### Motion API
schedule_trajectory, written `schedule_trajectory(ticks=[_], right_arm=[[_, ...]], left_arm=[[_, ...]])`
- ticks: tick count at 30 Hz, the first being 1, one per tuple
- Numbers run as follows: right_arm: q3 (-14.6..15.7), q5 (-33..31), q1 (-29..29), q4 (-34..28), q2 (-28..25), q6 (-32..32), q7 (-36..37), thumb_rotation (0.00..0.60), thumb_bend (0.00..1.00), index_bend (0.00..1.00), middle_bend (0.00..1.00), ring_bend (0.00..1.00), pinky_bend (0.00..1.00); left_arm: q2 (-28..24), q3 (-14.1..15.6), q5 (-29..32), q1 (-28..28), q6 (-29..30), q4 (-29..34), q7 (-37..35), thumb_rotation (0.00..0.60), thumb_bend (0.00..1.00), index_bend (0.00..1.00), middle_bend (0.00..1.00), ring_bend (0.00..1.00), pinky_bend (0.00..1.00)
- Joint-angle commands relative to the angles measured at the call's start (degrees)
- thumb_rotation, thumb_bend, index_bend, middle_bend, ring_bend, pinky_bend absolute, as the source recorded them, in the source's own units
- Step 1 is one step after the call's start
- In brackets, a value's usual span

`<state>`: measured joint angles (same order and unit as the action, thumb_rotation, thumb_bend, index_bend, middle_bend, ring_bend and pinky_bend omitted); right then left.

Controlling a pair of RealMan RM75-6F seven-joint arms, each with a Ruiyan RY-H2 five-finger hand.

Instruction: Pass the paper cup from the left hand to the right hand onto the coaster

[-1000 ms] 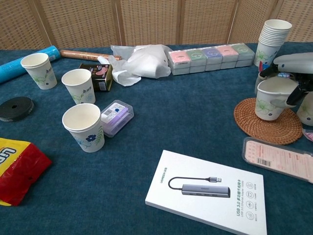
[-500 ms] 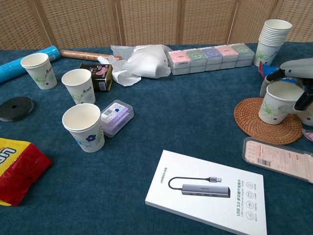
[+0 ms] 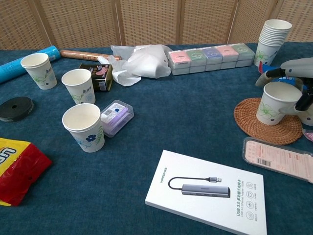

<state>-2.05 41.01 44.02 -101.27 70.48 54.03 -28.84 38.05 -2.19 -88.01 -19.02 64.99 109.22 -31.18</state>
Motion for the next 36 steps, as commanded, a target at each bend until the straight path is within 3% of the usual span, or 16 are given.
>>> schedule_trajectory(ticks=[1,7,15,25,32,36], right_arm=[[0.3,-0.5,0.3,-0.6,-0.7,-0.6,-0.4,0.6,0.4,0.01,0.06,0.01,0.31],[-0.8,0.5,-0.4,-2.9,-2.8,-2.3,3.6,0.6,0.4,0.0,0.0,0.0,0.2],[-4.1,10.2,-4.0,-1.6,-2.3,-0.9,14.8,0.6,0.4,0.0,0.0,0.0,0.16],[-7.8,20.2,-9.8,1.8,1.4,11.5,23.1,0.6,0.42,0.0,0.0,0.0,0.16],[-9.2,23.7,-15.0,0.8,1.7,21.0,25.8,0.6,0.42,0.0,0.0,0.0,0.15],[-8.2,25.7,-18.2,1.0,1.1,25.8,24.0,0.6,0.42,0.0,0.0,0.0,0.15]], left_arm=[[0.2,-0.1,-0.1,0.1,0.3,-0.1,-0.2,0.55,0.47,0.0,0.0,0.0,0.0],[0.4,-0.2,-0.1,0.1,0.6,-0.3,-0.5,0.549,0.47,0.0,0.0,0.0,0.0],[1.7,0.2,-0.6,0.5,1.2,-0.9,-1.0,0.55,0.47,0.0,0.0,0.0,0.0],[2.1,0.9,-0.5,2.4,3.8,-1.4,-0.1,0.551,0.47,0.0,0.0,0.0,0.0],[7.4,0.9,1.0,6.0,10.1,-2.9,9.8,0.551,0.47,0.03,0.0,0.0,0.0],[9.5,1.9,1.8,7.7,11.1,-2.9,13.6,0.549,0.47,0.03,0.0,0.0,0.0]])
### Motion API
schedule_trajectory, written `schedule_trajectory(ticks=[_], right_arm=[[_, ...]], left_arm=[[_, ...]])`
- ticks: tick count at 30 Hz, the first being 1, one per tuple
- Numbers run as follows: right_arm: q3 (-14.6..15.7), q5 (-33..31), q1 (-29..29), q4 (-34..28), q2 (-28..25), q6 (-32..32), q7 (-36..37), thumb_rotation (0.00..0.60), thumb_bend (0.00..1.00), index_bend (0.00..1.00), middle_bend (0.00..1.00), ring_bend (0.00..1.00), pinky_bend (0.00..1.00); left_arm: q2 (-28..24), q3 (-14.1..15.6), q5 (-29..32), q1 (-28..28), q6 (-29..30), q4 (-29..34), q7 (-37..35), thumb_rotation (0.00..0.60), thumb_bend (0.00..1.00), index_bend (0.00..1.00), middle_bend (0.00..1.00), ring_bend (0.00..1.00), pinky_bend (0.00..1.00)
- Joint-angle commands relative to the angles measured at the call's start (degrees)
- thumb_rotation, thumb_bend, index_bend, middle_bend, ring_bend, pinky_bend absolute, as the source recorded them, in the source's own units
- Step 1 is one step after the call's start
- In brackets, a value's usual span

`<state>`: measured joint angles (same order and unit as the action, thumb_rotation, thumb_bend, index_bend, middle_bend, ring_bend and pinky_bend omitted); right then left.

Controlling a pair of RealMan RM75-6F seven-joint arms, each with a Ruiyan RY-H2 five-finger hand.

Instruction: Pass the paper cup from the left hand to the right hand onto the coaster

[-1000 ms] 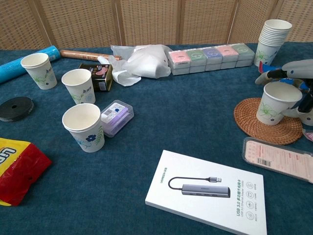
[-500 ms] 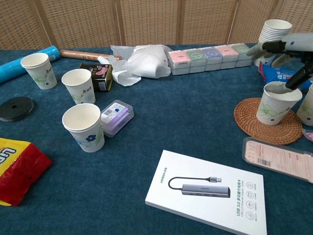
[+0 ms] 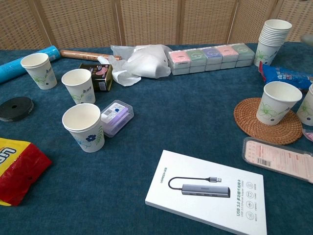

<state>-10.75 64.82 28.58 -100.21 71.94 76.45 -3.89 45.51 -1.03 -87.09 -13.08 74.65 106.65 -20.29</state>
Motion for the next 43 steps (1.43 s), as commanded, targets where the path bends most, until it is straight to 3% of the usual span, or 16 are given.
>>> schedule_trajectory(ticks=[1,7,12,17,21,27,43], right_arm=[[1.0,2.2,-3.5,0.0,-0.8,4.0,-1.8,0.6,0.42,0.0,0.0,0.0,0.13],[4.1,4.5,-8.1,-0.4,-3.9,8.4,-8.0,0.6,0.43,0.0,0.0,0.0,0.04],[6.5,8.3,-12.0,0.8,-4.6,11.5,-6.7,0.6,0.43,0.0,0.0,0.0,0.02],[9.1,12.1,-15.2,2.3,-5.0,13.1,-5.4,0.6,0.43,0.0,0.0,0.0,0.01],[10.4,13.9,-17.2,3.0,-5.5,13.7,-4.8,0.6,0.43,0.0,0.0,0.0,0.0],[10.2,14.2,-18.8,3.9,-5.7,12.9,-1.4,0.6,0.43,0.0,0.0,0.0,0.0],[7.6,14.8,-20.0,6.3,-4.6,11.3,-0.3,0.6,0.43,0.0,0.0,0.0,0.0]], left_arm=[[2.3,1.0,1.2,2.1,1.5,-0.3,3.1,0.547,0.47,0.03,0.0,0.0,0.0],[4.3,1.8,1.7,4.6,4.1,-1.4,4.2,0.541,0.47,0.04,0.0,0.0,0.0],[4.7,3.8,-2.6,6.7,6.7,-1.4,2.9,0.541,0.47,0.04,0.0,0.0,0.0],[5.8,5.4,-4.9,9.2,9.6,-0.6,9.4,0.543,0.47,0.04,0.0,0.0,0.0],[5.6,6.7,-6.9,10.7,11.0,0.5,10.5,0.542,0.47,0.04,0.0,0.0,0.0],[5.4,7.3,-7.9,12.1,12.7,1.3,11.9,0.544,0.47,0.04,0.0,0.0,0.0],[6.6,5.1,-5.2,9.0,7.8,1.4,11.3,0.542,0.47,0.05,0.0,0.0,0.0]])
